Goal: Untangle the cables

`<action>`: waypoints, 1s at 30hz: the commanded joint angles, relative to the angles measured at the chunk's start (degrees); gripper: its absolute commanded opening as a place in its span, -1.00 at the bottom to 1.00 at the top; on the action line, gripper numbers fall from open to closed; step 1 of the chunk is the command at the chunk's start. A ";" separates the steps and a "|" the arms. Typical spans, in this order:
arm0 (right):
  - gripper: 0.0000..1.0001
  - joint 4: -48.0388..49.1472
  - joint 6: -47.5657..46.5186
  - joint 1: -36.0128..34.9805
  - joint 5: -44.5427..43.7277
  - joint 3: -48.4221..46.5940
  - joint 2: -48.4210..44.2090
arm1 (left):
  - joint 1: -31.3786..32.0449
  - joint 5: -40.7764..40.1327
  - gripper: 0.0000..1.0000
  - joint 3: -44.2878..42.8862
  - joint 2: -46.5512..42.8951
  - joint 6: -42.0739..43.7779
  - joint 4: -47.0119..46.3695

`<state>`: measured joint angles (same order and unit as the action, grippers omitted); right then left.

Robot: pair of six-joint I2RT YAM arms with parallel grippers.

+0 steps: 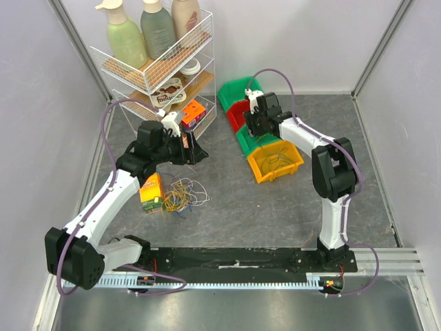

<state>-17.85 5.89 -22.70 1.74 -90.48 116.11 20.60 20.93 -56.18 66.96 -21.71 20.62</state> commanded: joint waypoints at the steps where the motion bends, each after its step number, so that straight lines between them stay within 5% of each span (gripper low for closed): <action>1: 0.05 0.88 -3.96 0.20 1.78 -3.92 1.21 | -0.30 1.22 0.61 -0.33 -1.04 -0.17 -1.73; 6: -0.15 2.29 -4.48 0.11 0.73 -4.71 3.32 | -0.21 1.13 0.61 -0.33 -1.04 -0.17 -1.81; 11: -0.77 0.01 -3.26 0.11 -0.42 -5.07 3.51 | -0.21 1.04 0.61 -0.24 -0.87 -0.17 -1.81; 18: -1.00 1.59 -0.71 0.02 -0.15 5.65 -5.19 | -0.38 1.57 0.60 -0.24 -0.69 -0.34 -1.99; 23: -0.95 0.53 3.77 0.46 0.19 6.54 -7.04 | -0.30 1.92 0.60 -0.24 -0.60 -0.43 -1.99; 27: -0.22 -1.13 6.76 1.08 0.02 3.39 -5.64 | -0.39 1.84 0.60 -0.24 -0.69 -0.43 -1.99; 30: -0.07 -5.69 6.50 0.99 -1.38 -0.22 -4.76 | -0.38 1.84 0.60 -0.15 -0.78 -0.43 -1.99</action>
<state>-19.42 10.55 -22.00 1.65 -85.23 112.14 20.58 21.34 -56.18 66.96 -21.71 20.56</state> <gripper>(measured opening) 0.434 0.803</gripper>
